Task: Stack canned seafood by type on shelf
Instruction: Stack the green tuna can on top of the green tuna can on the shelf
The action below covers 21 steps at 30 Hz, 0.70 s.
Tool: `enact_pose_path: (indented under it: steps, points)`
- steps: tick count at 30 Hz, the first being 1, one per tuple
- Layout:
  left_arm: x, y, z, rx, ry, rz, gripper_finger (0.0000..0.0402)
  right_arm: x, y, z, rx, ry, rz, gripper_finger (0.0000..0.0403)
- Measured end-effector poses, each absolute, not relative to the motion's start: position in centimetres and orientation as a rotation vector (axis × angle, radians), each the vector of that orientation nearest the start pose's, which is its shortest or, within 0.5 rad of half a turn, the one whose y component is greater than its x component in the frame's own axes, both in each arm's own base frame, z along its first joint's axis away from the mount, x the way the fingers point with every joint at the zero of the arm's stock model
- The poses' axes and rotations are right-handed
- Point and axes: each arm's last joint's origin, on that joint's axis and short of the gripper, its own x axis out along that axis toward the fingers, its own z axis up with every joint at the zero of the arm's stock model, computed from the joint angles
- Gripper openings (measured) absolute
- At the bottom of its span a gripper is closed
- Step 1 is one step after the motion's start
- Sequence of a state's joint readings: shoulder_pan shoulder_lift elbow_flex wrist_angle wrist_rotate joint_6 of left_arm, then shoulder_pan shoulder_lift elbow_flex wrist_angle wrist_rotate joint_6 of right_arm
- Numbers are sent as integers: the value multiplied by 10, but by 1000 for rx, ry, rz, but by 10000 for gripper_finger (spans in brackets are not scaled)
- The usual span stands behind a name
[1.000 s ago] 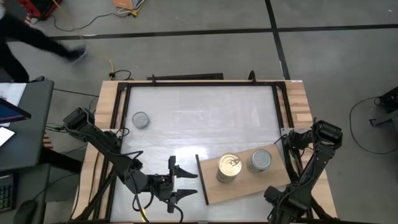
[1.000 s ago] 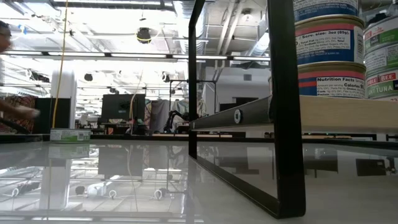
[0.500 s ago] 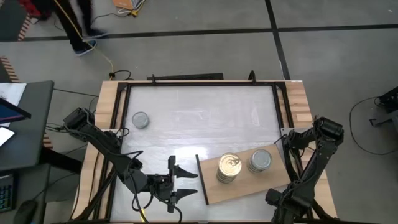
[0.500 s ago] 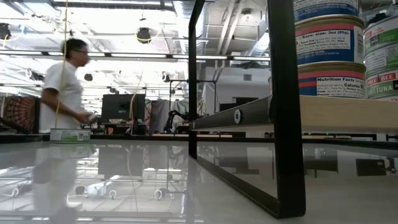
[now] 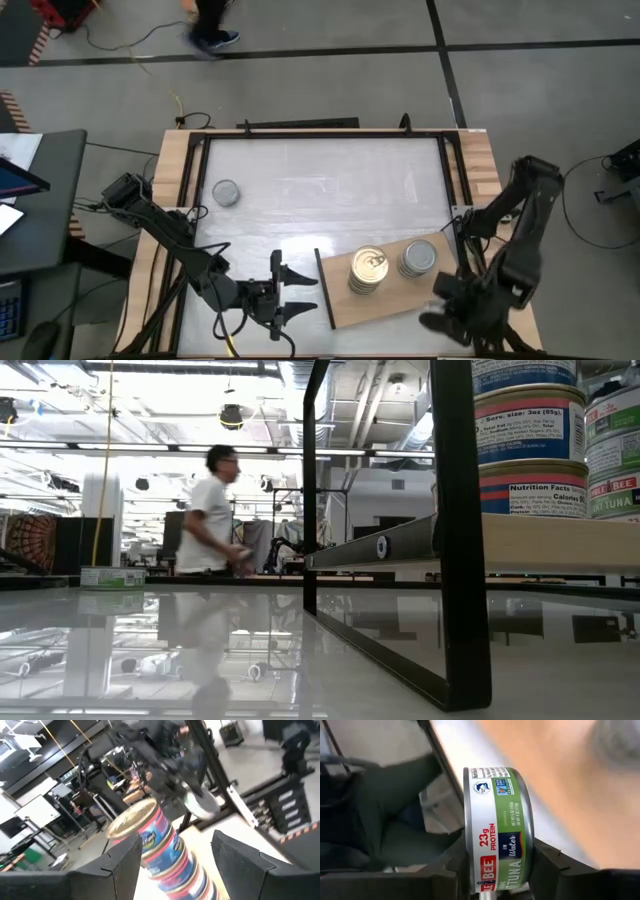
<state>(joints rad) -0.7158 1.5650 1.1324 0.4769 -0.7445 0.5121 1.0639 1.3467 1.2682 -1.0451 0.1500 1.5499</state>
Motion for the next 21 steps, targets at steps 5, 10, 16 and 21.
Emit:
enact_pose_path:
  steps: [5,10,16,21]
  points:
    - [281,-216,316,555,52,90,228,114,176,338,595,1112,-116,165]
    - [280,-215,310,592,113,118,228,106,134,358,561,998,-115,165]
    - [280,-214,308,587,128,131,228,97,93,374,599,909,-112,165]
    - [281,-212,308,589,131,138,228,93,69,378,653,926,-133,166]
